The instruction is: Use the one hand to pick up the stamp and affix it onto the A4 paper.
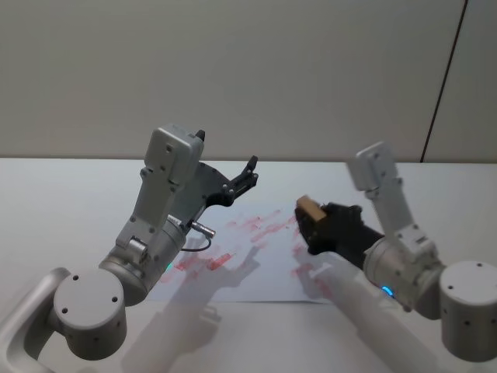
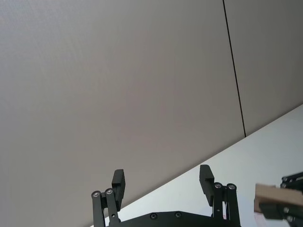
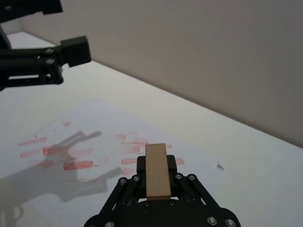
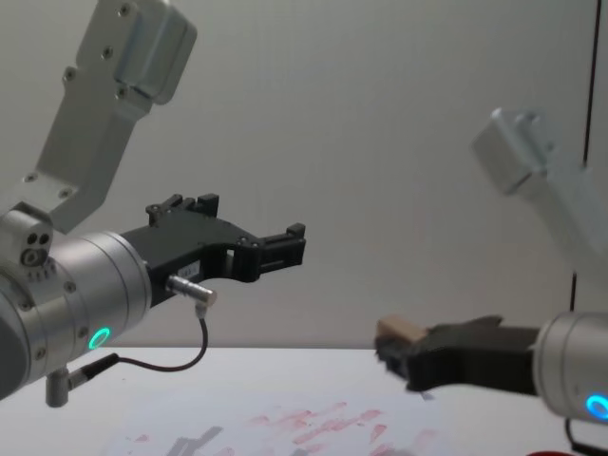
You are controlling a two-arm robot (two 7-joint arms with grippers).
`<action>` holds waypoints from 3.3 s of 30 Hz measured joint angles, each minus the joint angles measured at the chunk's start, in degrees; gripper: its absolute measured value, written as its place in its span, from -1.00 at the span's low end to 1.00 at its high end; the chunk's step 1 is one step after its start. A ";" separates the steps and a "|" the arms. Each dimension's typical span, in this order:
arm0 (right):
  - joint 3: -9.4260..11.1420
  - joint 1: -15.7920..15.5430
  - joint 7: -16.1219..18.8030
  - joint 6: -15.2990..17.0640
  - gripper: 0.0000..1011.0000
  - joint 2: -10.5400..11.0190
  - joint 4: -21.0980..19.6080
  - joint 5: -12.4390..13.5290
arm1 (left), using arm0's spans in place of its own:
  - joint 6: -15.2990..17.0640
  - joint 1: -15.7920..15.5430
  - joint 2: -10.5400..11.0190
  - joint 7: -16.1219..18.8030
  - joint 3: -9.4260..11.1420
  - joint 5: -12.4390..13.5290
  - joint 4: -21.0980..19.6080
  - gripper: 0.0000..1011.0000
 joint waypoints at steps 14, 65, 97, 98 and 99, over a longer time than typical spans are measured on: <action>-3.31 3.58 7.59 5.16 -0.56 -2.30 8.62 -7.10 | 0.00 0.00 0.00 0.00 0.00 0.00 0.00 0.98; 4.25 1.21 -1.82 13.01 -0.56 2.73 -7.41 6.86 | 0.00 0.00 0.00 0.01 0.00 0.00 0.00 0.98; 6.57 -9.27 -6.17 15.43 -0.56 9.62 -12.27 5.23 | 0.00 0.00 0.00 0.01 0.00 0.00 0.00 0.98; 6.54 -9.23 -6.18 15.39 -0.56 9.59 -12.07 5.06 | 0.00 0.00 0.00 0.01 0.00 0.00 0.00 0.98; 6.50 -9.15 -6.19 15.35 -0.56 9.54 -11.81 4.90 | 0.00 0.00 0.00 0.01 0.00 0.00 0.00 0.98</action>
